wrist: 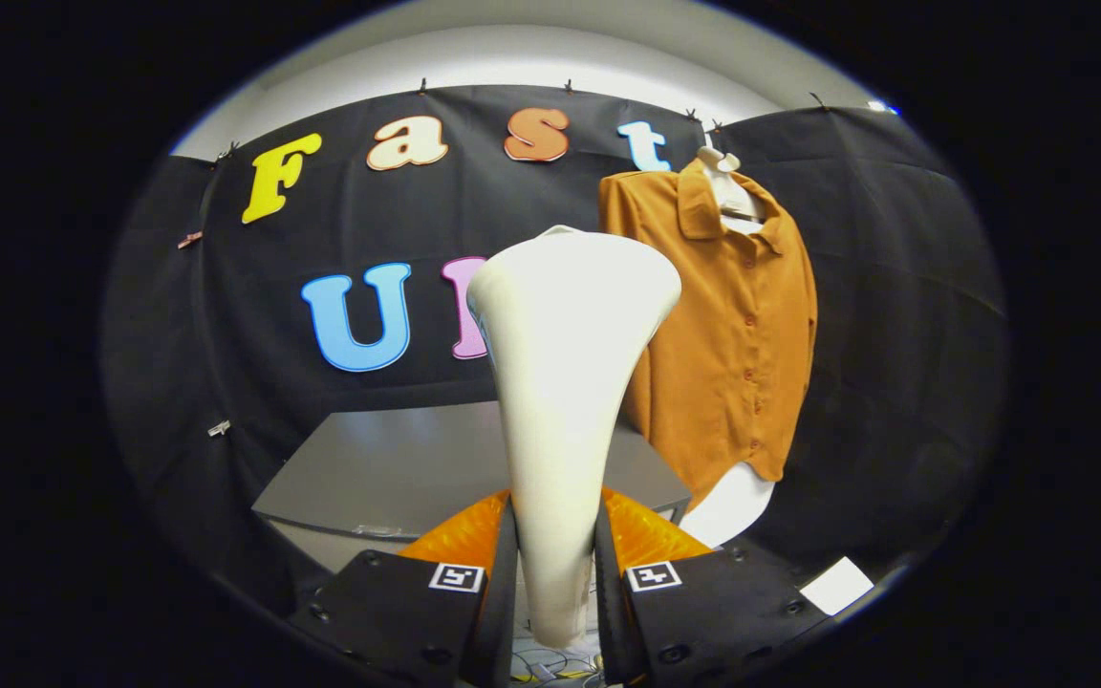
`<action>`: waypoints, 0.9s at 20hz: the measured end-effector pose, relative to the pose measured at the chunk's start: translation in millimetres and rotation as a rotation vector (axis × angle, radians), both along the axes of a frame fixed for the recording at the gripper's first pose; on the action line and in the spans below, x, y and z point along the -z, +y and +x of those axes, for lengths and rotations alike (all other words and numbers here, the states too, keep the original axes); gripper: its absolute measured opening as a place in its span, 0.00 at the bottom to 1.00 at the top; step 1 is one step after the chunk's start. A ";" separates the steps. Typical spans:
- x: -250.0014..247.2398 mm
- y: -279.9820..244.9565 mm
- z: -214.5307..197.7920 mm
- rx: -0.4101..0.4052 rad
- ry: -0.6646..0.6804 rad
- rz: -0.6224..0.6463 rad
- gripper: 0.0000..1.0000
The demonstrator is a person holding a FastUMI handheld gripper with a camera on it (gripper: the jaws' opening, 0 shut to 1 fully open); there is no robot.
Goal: Iron the clothes twice with a garment steamer, once on the left side and once on the right side.
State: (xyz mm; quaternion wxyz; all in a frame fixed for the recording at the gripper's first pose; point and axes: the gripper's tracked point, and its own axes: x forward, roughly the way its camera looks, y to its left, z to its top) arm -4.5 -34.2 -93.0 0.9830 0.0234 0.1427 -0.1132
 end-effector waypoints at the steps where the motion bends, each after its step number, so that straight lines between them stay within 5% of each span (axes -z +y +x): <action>1: -3.3 -11.3 -3.8 0.016 -0.008 0.004 0.39; 6: -16.4 -76.1 1.6 0.065 -0.038 0.034 0.40; 18: -17.9 -210.8 113.4 -0.065 -0.023 0.110 0.40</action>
